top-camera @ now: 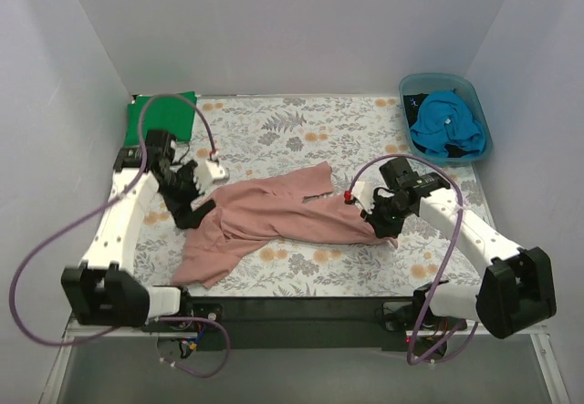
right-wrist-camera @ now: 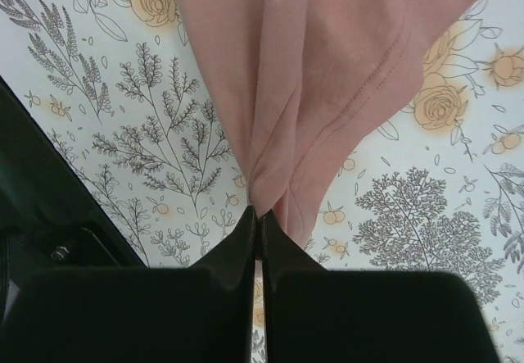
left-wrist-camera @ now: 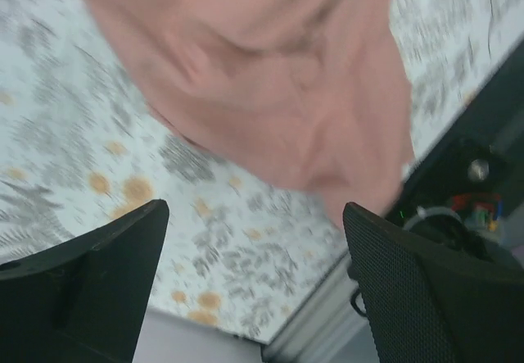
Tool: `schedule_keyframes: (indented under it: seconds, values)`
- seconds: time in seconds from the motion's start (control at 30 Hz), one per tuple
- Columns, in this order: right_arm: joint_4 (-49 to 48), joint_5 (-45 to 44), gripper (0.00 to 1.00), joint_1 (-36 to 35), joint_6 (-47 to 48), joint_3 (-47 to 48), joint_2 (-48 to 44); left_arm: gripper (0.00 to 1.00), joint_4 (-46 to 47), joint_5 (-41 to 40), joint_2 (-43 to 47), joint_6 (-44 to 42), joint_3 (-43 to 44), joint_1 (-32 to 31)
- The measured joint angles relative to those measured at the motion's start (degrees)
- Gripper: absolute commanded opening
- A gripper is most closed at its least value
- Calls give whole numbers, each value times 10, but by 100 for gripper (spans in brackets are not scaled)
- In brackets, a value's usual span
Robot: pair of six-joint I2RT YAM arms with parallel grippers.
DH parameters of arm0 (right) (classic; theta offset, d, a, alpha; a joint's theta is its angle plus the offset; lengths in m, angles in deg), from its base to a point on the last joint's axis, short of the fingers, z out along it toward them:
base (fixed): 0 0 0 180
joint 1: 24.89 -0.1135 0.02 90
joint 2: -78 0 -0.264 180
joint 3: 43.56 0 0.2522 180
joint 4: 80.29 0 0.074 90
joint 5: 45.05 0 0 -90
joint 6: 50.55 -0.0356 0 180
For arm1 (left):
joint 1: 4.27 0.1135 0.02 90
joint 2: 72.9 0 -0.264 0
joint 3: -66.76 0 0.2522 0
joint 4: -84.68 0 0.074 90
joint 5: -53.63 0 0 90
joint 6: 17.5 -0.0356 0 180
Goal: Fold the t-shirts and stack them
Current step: Flatten the tshirt out
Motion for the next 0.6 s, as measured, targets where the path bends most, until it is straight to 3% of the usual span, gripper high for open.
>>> schedule_keyframes:
  seconds: [0.2,0.43,0.6]
  values:
    - [1,9,1,3,6,0,60,86,131,104,-246,157,210,-23]
    - [1,32,1,33,3,2,71,80,320,131,-472,351,326,-137]
    - [1,44,1,47,-2,3,71,85,399,161,-584,448,375,-167]
